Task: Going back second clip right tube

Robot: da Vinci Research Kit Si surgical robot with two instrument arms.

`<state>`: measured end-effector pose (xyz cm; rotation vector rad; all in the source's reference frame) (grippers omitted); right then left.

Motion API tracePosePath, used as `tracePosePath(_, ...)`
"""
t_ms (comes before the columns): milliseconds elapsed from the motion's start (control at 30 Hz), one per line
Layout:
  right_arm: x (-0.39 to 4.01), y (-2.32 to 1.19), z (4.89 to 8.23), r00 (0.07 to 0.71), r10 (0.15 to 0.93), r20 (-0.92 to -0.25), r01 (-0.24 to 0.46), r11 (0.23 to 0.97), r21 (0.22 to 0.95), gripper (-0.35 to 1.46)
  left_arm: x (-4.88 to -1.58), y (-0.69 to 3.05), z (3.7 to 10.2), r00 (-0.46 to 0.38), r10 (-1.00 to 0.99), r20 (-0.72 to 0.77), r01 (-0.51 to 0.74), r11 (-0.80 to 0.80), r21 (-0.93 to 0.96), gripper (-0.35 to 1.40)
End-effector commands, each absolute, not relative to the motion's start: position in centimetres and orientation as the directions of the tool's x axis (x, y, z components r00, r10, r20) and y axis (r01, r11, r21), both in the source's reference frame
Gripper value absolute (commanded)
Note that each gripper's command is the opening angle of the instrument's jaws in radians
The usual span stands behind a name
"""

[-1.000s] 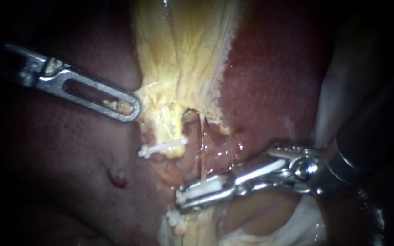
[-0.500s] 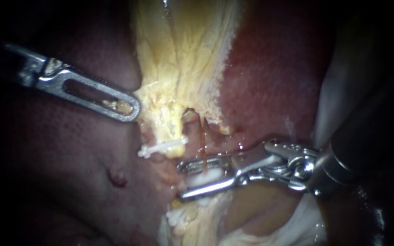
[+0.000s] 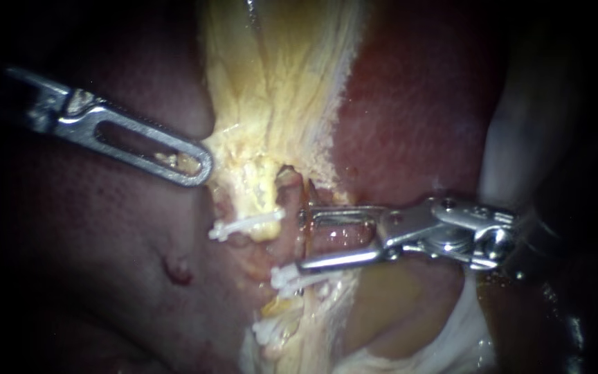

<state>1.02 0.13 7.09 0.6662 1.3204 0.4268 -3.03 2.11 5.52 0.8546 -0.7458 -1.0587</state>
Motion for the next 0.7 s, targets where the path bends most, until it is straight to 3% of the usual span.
tracePosePath(33, 0.97, 0.14, 7.08, 0.223, 0.62, -0.752, 0.089, 0.755, 0.649, 0.5, -3.03, 2.11, 5.52, 0.317, -0.942, 0.112, 0.423, 0.246, 0.872, -0.35)
tracePosePath(433, 0.44, 0.47, 6.69, 0.218, 0.441, -0.871, 0.117, 0.874, 0.472, 0.5, -3.04, 2.11, 5.53, 0.317, -0.942, 0.113, 0.423, 0.247, 0.872, -0.35)
tracePosePath(600, 0.37, 0.53, 6.56, 0.281, 0.373, -0.884, 0.11, 0.903, 0.416, 0.5, -3.04, 2.1, 5.54, 0.317, -0.942, 0.113, 0.423, 0.247, 0.872, -0.35)
tracePosePath(700, 0.34, 0.54, 6.52, 0.284, 0.366, -0.887, 0.111, 0.906, 0.409, 0.5, -3.04, 2.1, 5.54, 0.317, -0.942, 0.113, 0.423, 0.247, 0.872, -0.35)
